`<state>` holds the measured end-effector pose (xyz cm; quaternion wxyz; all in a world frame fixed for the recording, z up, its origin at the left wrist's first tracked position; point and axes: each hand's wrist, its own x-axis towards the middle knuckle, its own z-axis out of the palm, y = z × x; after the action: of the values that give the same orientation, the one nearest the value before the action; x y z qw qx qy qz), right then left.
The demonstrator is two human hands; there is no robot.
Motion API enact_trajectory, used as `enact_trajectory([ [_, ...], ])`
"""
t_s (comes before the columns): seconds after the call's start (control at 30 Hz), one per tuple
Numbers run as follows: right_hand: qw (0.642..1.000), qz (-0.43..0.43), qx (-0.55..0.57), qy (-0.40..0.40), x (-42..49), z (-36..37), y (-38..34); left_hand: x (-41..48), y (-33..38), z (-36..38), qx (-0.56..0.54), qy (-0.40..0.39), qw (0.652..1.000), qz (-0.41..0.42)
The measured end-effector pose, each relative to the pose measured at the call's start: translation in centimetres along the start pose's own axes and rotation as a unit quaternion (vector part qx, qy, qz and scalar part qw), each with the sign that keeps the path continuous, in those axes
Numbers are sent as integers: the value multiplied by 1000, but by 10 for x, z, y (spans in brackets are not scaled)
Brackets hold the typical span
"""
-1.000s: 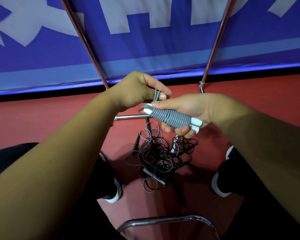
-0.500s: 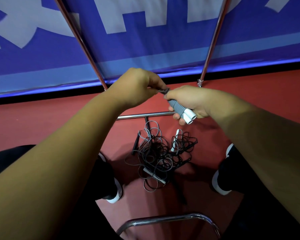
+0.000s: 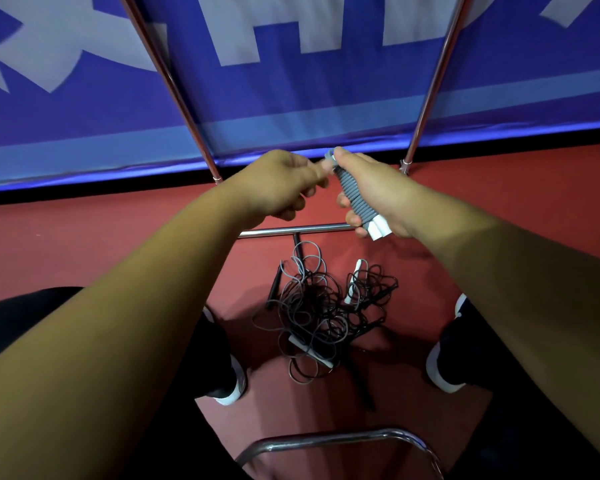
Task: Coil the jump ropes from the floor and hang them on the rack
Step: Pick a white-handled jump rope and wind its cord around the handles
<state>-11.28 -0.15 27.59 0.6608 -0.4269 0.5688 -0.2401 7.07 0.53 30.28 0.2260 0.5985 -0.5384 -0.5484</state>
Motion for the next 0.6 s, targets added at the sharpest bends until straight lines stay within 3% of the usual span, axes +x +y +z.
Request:
enact_trajectory([
  [0.2,998,-44,26,25,-4,-3,-8,1,7,2,-251,-15,967,-38],
  [0.33,996,-53,47,52,-8,-3,-16,5,3,-1,-243,-20,969,-31],
  [0.43,994,-60,55,69,-11,0,-16,8,-3,-2,-217,-32,971,-92],
  [0.6,993,-86,61,52,-14,6,-16,14,-10,-3,-291,4,944,-152],
])
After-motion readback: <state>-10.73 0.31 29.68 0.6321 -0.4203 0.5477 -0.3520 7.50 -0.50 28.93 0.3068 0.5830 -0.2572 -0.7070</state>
